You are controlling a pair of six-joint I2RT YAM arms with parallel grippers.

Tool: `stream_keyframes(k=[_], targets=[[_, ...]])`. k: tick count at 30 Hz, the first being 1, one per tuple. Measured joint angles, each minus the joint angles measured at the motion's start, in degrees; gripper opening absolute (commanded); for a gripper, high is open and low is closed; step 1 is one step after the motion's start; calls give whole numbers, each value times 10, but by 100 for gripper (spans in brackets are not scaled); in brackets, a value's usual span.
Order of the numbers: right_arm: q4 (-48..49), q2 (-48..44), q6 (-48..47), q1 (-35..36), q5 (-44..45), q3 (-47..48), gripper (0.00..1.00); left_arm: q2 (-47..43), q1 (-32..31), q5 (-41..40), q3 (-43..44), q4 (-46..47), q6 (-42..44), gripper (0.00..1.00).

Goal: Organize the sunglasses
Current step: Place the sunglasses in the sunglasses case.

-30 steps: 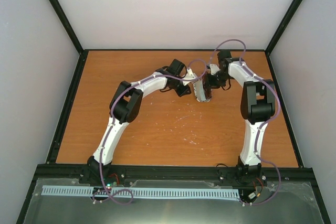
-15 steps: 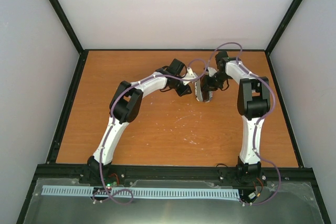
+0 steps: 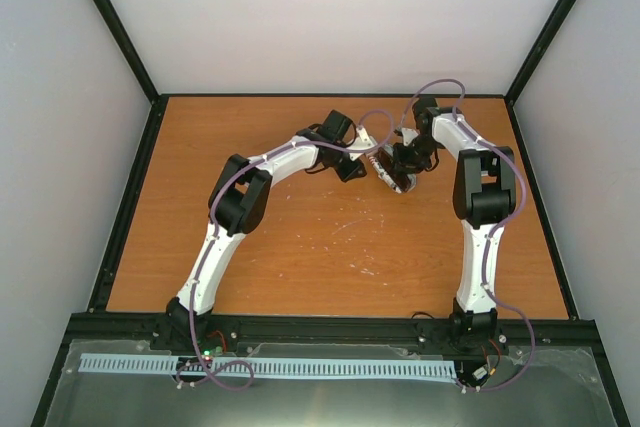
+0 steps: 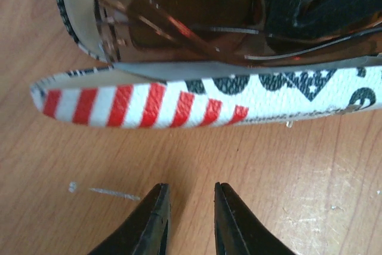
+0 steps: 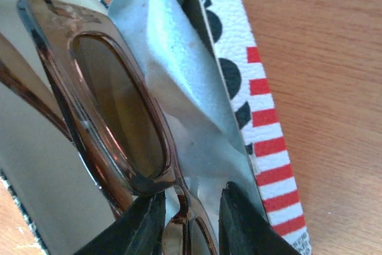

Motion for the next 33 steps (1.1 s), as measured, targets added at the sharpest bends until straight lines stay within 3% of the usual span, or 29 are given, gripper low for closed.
stream_keyframes(k=[22, 33], targets=[[-16, -36, -1, -5, 61, 43, 34, 0, -7, 13, 25, -2, -3, 23], [-3, -40, -2, -29, 80, 48, 22, 0, -7, 13, 26, -4, -7, 23]])
